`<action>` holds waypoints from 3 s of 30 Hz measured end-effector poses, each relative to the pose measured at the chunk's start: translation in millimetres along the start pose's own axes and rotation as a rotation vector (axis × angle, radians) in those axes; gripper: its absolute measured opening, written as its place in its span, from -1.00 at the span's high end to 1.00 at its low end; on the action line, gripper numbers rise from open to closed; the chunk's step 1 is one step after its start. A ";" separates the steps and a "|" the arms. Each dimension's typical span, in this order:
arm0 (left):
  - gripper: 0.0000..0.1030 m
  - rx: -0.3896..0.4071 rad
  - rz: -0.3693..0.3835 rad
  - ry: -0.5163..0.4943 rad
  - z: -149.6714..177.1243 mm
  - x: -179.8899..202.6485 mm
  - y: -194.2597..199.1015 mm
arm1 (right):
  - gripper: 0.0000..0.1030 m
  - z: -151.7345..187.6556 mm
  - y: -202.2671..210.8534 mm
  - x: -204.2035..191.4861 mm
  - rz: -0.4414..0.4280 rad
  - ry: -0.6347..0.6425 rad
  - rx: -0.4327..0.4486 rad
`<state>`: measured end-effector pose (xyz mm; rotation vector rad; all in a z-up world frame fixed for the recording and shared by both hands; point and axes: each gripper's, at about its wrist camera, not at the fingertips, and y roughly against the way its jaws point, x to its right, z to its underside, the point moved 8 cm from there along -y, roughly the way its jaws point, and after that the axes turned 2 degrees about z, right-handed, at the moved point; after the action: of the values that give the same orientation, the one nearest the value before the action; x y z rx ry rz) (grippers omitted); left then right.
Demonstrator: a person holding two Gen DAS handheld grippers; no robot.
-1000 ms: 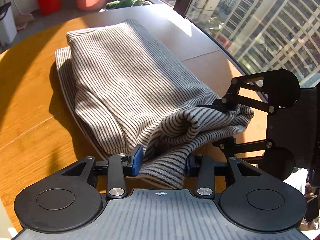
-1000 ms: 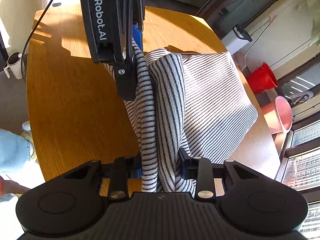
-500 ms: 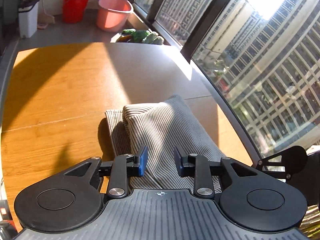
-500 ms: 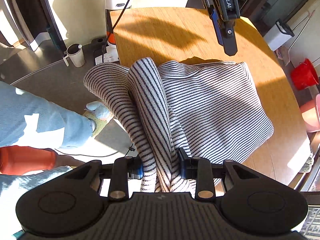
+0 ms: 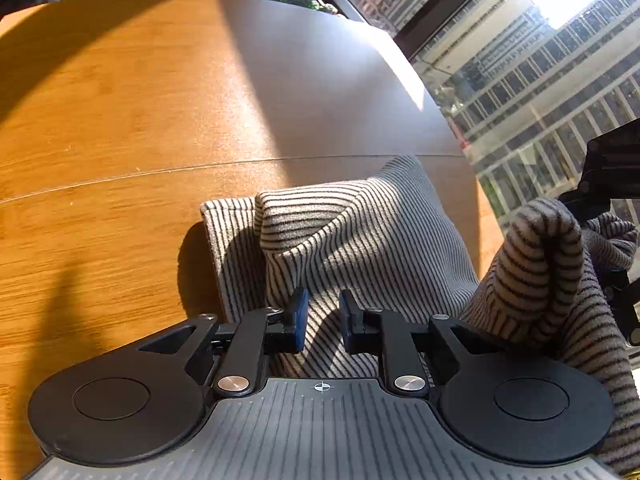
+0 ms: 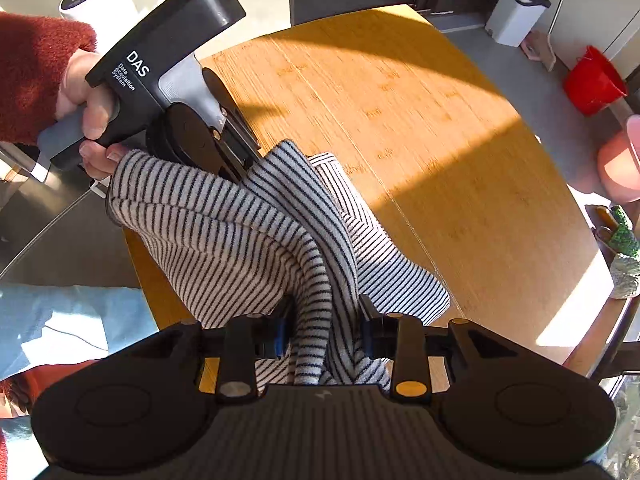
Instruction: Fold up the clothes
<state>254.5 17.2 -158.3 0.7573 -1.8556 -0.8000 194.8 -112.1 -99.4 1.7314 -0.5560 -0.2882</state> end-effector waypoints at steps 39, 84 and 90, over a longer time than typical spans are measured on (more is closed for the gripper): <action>0.28 0.205 -0.232 -0.212 -6.5 40.5 57.4 | 0.33 55.1 25.8 65.7 0.197 -0.597 0.207; -0.40 0.033 -0.019 -0.174 4.8 62.4 -13.6 | 0.19 9.5 -44.5 104.8 0.167 -0.845 0.233; 0.01 0.066 0.034 -0.065 4.2 50.3 -8.9 | 0.19 -27.4 -25.3 93.1 0.253 -0.563 0.252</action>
<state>233.9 -26.4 -140.9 0.7466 -1.9557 -0.7527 292.7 -132.6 -107.7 1.7929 -1.2552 -0.5487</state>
